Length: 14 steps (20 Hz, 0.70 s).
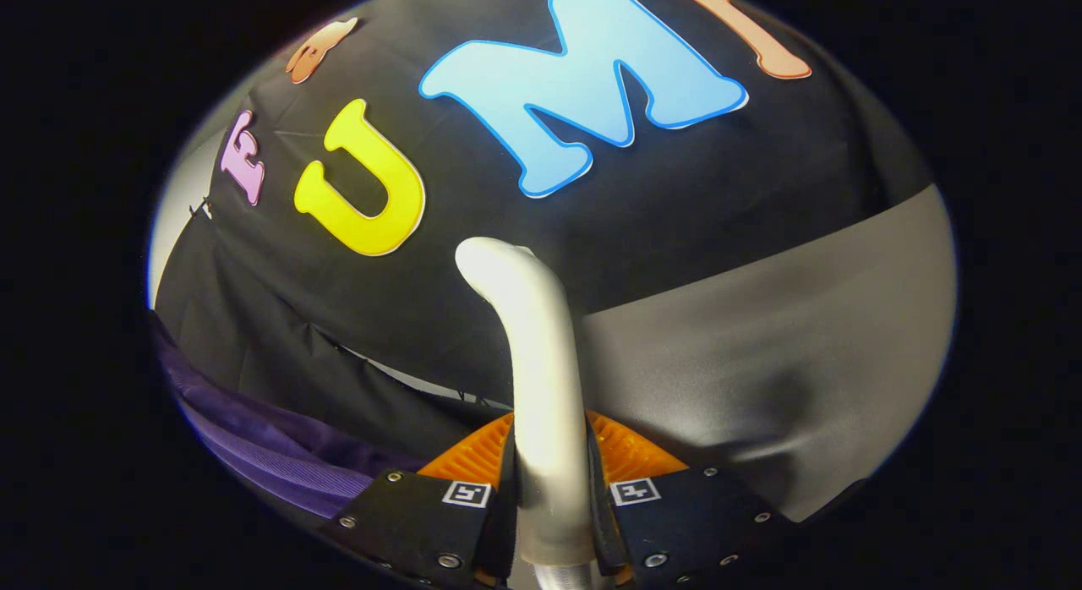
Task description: Iron the clothes twice with a garment steamer, once on the left side and once on the right side.
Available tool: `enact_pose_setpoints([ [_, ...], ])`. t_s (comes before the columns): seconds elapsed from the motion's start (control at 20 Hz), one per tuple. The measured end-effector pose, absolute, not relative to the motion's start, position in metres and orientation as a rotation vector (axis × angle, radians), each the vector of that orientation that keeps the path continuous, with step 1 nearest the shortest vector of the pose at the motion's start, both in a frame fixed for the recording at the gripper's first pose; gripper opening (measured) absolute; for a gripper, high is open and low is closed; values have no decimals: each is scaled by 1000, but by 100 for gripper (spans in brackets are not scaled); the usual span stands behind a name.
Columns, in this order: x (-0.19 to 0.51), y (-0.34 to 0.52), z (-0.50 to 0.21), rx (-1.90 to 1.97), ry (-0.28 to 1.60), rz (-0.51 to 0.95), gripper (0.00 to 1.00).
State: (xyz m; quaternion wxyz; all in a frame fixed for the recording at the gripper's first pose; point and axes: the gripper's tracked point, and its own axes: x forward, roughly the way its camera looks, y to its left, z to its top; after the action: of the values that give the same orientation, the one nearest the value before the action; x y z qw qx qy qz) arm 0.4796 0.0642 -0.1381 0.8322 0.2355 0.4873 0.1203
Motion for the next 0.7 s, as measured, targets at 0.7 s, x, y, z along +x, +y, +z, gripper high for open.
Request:
enact_pose_setpoints([
  [0.7,344,86,47,431,493,322,36],
])
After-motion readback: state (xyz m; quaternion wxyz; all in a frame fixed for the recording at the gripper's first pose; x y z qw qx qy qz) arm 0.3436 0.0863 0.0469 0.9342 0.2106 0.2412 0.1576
